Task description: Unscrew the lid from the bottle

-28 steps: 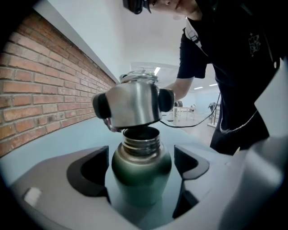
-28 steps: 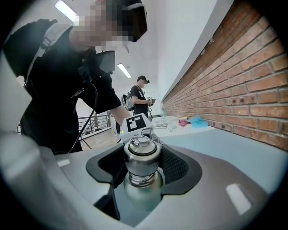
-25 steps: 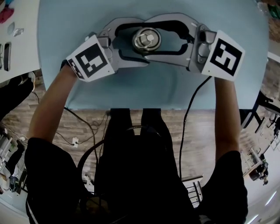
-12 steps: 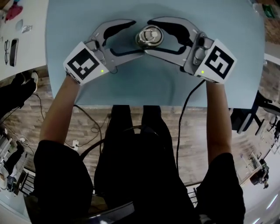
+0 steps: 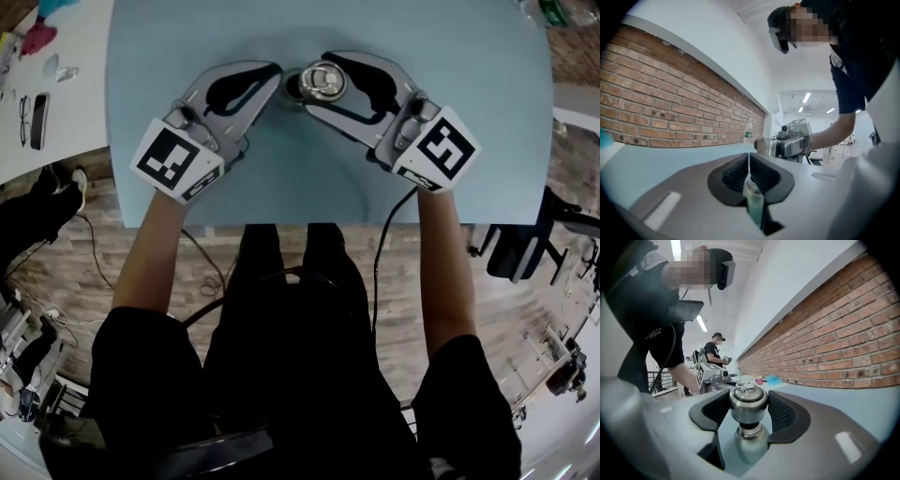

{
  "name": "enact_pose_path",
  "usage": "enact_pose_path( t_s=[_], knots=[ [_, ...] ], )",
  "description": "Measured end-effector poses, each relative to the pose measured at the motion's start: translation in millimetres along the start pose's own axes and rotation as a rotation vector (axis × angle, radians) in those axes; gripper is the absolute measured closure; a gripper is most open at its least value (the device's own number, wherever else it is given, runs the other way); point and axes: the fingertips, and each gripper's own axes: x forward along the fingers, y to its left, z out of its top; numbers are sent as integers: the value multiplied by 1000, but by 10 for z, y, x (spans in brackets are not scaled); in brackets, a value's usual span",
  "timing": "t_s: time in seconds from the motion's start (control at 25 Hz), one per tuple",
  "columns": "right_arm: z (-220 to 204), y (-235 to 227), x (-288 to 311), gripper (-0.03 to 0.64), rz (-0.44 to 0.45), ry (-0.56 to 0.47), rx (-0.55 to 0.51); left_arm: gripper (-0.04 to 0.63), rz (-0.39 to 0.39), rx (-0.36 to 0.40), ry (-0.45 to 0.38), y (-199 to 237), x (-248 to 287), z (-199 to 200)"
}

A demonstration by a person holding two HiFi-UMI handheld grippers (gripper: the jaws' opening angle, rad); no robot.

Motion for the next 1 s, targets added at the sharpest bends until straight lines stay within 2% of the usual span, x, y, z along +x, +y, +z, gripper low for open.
enact_pose_path(
  t_s=[0.16,0.28,0.52,1.0],
  knots=[
    [-50,3,-77,354,-71,-22,30,595,26,-24,0,-33,-13,-6],
    [-79,28,-143,354,-104,-35,52,597,42,-14,13,-112,-17,-7],
    [-238,57,-216,354,-171,13,24,597,65,-33,15,-260,-14,-13],
    [-624,-78,-353,354,-301,52,64,596,89,-85,23,-499,43,-242]
  ],
)
